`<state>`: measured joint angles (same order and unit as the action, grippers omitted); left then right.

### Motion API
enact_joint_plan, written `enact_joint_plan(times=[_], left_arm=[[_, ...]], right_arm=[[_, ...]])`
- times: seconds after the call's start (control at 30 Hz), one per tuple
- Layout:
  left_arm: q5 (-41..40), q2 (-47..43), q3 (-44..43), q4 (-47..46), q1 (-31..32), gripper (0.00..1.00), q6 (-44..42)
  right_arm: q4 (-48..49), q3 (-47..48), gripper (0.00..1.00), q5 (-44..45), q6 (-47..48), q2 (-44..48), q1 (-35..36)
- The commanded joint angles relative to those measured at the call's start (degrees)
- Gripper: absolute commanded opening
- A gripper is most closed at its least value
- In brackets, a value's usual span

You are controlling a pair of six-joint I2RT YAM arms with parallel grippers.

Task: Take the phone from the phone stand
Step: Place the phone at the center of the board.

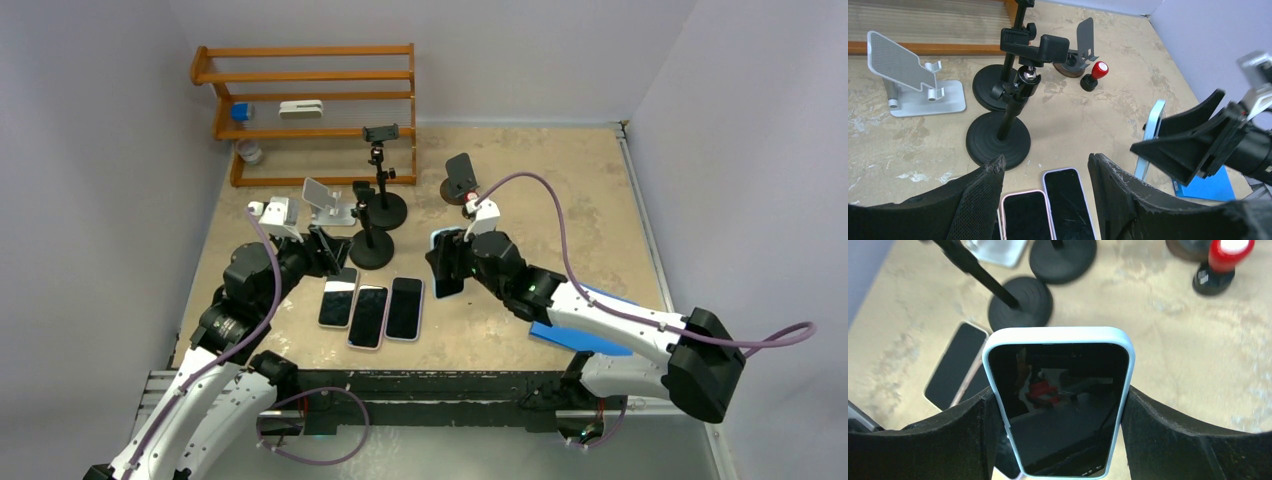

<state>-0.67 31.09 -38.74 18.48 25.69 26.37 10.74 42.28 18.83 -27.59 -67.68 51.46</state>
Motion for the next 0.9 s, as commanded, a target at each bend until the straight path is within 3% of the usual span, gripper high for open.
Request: enact_joint_plan(times=[0.0, 0.3, 0.53, 0.87], left_arm=[[0.4, 0.2, -1.2, -2.6, 0.2, 0.61, 0.1], [0.2, 0.0, -1.2, -2.3, 0.3, 0.61, 0.1], [0.4, 0.1, -1.2, -2.5, 0.3, 0.61, 0.2], [0.4, 0.1, -1.1, -2.5, 0.3, 0.61, 0.2]], right_arm=[[1.0, -2.0, 0.35, 3.1, -7.2, 2.2, 0.7], [0.6, -4.7, 0.34, 2.8, -15.9, -1.1, 1.1], [-6.8, -0.2, 0.31, 4.6, -22.8, -8.8, 1.1], [-10.7, 4.4, 0.45, 1.6, -25.7, -14.8, 1.1]])
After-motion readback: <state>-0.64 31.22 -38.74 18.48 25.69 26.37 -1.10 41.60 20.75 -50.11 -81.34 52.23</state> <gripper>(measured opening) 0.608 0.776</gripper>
